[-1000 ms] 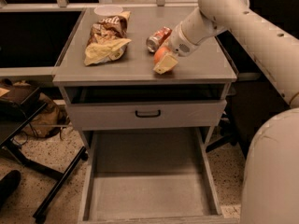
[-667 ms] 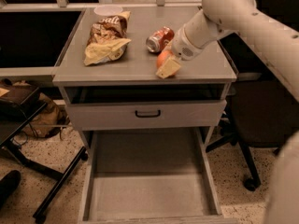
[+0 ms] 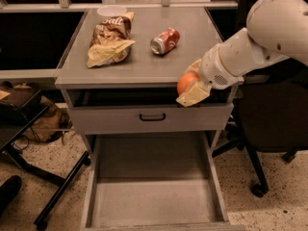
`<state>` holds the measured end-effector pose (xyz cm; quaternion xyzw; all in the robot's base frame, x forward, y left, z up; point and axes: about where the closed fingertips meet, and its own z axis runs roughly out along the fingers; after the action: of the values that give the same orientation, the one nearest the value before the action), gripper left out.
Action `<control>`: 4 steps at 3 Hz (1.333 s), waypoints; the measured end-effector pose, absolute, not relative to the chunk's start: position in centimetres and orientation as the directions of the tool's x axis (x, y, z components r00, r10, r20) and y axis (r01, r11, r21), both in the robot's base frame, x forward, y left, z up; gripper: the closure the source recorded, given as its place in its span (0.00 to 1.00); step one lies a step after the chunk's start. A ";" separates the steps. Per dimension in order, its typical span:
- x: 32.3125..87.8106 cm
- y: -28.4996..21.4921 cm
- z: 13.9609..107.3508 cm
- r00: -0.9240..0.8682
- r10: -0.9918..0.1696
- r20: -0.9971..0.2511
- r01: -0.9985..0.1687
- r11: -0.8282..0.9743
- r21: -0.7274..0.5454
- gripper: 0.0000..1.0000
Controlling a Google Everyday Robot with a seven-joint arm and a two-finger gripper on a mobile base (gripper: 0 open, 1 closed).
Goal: Place orange into middle drawer
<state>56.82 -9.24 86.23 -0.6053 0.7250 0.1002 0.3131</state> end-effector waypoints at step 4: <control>55.6 -8.4 72.6 -0.210 -0.734 -0.645 -0.945 0.323 -0.060 1.00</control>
Offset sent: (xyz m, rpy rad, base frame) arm -0.0002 -0.0047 -0.0233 0.0478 0.0263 -0.0485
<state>55.63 -8.42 72.61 -0.5542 0.7574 0.1774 0.2963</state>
